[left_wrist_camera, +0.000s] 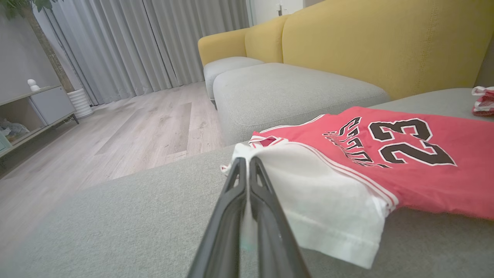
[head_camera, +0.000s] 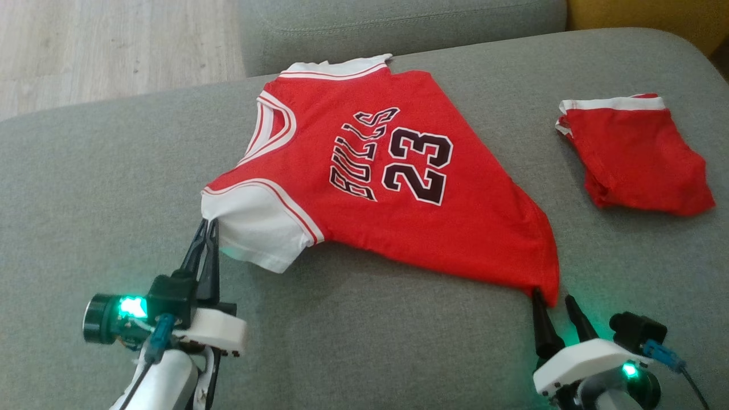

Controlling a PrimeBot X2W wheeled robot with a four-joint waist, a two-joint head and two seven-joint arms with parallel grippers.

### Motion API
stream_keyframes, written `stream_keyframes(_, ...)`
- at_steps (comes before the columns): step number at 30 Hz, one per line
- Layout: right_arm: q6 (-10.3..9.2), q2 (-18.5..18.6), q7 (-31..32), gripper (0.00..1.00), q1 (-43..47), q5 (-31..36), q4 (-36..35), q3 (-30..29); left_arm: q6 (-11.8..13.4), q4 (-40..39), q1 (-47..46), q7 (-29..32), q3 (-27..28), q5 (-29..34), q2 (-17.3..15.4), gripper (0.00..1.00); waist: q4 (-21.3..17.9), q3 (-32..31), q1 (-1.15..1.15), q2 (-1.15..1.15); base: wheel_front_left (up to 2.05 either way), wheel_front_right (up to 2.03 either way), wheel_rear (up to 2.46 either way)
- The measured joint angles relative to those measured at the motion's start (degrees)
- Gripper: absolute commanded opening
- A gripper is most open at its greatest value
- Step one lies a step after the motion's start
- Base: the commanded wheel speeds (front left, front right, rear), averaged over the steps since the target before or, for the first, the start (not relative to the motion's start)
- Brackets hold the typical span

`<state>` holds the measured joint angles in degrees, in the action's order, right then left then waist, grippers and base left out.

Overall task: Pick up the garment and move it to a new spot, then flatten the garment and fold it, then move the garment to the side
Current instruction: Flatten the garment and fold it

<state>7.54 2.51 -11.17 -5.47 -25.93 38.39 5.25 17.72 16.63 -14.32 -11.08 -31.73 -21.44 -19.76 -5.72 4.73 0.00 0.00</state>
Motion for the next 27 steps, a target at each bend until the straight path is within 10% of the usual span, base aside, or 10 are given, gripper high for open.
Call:
stream_keyframes(12,-0.01,0.47,-3.05,0.97,-5.03,-6.23,6.46,5.59,0.75,-1.24,0.41,1.43,-0.92,0.0,-0.59,0.0,0.56,0.3,0.0,0.0,0.0,0.0,0.0)
stream_keyframes(13,-0.01,0.48,-3.22,0.36,-5.24,-6.49,6.72,5.98,0.77,-1.25,0.42,1.45,-0.93,0.0,-0.69,0.0,0.53,0.26,0.0,0.0,0.0,0.0,0.0)
stream_keyframes(14,-0.01,0.51,-3.3,0.0,-5.48,-6.78,7.0,6.41,0.77,-1.27,0.42,1.49,-0.96,0.0,-0.79,0.0,0.49,0.21,0.0,0.0,0.0,0.0,0.0)
stream_keyframes(27,-0.01,0.36,-3.27,0.0,-5.44,-2.01,-1.66,4.57,0.82,-2.47,0.7,2.01,-0.56,-1.68,-1.37,0.0,-0.02,-1.53,0.0,0.0,0.0,0.0,0.0)
